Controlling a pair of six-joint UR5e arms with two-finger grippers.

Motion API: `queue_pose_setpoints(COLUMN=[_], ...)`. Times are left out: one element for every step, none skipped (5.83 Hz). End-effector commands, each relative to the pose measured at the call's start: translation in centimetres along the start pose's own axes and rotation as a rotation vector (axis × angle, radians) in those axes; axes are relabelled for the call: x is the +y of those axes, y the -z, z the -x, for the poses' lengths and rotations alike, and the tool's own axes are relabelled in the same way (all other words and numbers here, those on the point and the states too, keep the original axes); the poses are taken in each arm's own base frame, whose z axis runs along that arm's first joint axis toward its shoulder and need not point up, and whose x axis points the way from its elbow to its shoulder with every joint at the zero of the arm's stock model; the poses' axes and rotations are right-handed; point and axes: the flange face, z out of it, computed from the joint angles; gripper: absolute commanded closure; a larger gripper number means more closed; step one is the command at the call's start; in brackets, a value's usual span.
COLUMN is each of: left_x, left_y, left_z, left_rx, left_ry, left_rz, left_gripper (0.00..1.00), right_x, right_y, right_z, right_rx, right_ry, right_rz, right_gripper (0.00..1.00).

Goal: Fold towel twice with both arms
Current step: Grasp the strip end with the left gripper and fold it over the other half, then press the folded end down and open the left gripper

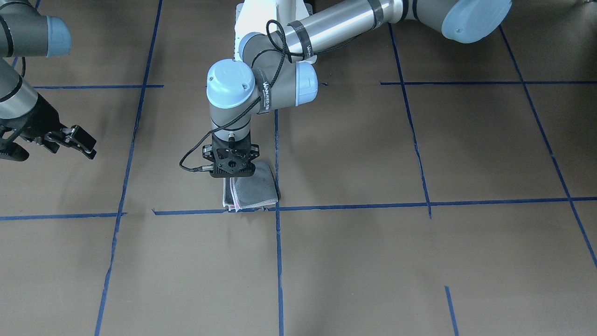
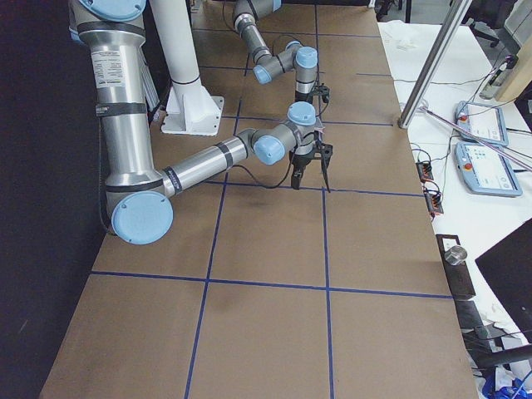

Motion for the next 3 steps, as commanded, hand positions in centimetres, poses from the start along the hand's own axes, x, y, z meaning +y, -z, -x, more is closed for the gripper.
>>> queue_pose_setpoints(left_x=[0.29,0.28,0.35], left_y=[0.21,0.21,-0.33], left_z=[-0.56,-0.55,-0.04], left_rx=[0.01,0.01,0.004], left_ry=[-0.058,-0.072,-0.071], left_rz=[-0.001,-0.003,0.0], left_gripper=[1.0,1.0,1.0], right_x=[0.08,0.1,0.09], right_y=[0.06,0.03,-0.16], right_z=[-0.06,-0.14,-0.39], right_rx=[0.0,0.001,0.006], right_ry=[0.0,-0.001,-0.004], right_rz=[0.0,0.001,0.003], right_gripper=[0.0,0.0,0.0])
